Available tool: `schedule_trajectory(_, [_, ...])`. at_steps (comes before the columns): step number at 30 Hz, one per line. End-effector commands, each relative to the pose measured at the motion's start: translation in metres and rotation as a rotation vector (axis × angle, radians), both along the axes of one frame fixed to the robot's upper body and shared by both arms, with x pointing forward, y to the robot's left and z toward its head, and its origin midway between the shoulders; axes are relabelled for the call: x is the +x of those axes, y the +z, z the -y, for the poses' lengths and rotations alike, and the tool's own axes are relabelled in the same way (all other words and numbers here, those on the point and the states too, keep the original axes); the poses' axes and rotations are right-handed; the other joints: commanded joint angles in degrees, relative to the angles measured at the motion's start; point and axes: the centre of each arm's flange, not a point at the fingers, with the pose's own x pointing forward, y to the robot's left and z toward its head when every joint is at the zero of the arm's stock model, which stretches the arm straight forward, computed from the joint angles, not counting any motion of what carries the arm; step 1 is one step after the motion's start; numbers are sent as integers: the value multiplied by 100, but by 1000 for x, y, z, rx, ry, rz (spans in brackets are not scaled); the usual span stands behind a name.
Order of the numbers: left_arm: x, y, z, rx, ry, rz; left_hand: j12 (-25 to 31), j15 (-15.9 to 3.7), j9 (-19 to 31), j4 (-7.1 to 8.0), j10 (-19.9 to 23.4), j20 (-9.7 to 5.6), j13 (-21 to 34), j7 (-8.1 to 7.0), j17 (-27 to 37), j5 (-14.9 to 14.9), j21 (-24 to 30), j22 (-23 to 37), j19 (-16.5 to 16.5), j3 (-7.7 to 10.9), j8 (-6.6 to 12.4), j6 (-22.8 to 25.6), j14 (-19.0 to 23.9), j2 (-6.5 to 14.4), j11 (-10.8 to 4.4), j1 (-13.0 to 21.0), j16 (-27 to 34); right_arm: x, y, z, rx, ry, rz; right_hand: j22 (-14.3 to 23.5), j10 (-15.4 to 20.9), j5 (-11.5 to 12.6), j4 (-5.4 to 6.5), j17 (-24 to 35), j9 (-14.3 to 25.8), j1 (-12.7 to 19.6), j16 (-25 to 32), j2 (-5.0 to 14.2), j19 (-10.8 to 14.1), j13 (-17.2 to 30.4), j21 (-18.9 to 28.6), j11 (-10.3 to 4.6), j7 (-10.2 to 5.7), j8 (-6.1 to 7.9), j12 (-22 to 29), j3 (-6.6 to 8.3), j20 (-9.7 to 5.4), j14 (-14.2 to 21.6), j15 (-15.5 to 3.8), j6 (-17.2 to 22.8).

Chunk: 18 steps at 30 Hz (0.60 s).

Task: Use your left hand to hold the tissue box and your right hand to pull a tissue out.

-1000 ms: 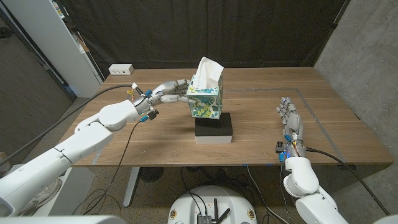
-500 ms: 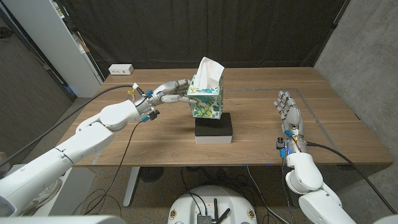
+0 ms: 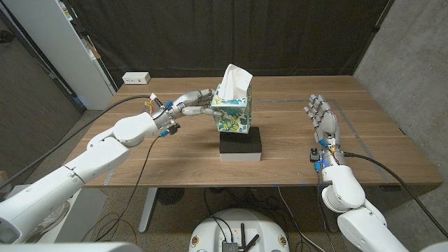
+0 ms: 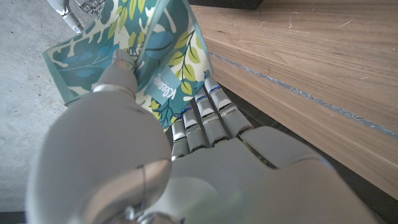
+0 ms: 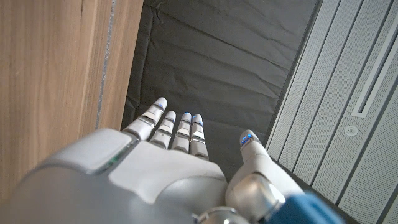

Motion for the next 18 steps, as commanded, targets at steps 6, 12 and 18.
schedule_trajectory(6, [2,3,2,-2,-12,19,-21,-752,4,-2,11,-55,19,-12,26,37,-24,16,8,30,35,9,49,51,18,17,11,-10,28,-8,23,30,27,28,25,27,114,43,19,-39,39,378,18,11,-36,30,17,17,1,42,-64,1,8,-12])
schedule_trajectory(12, [2,4,4,-2,-19,22,-29,-745,4,0,6,-53,25,-4,26,38,-32,16,4,35,35,5,48,60,22,13,7,-13,39,-11,9,53,21,29,40,30,156,55,19,-47,52,384,39,11,-31,44,12,26,8,67,-69,16,12,8])
schedule_trajectory(18, [2,6,5,0,-21,25,-32,-748,4,-2,11,-57,30,-9,25,37,-35,16,6,34,39,12,51,56,15,11,5,-16,48,-13,-2,52,25,29,52,34,193,67,18,-50,61,390,54,11,-29,47,12,30,13,95,-68,24,11,19])
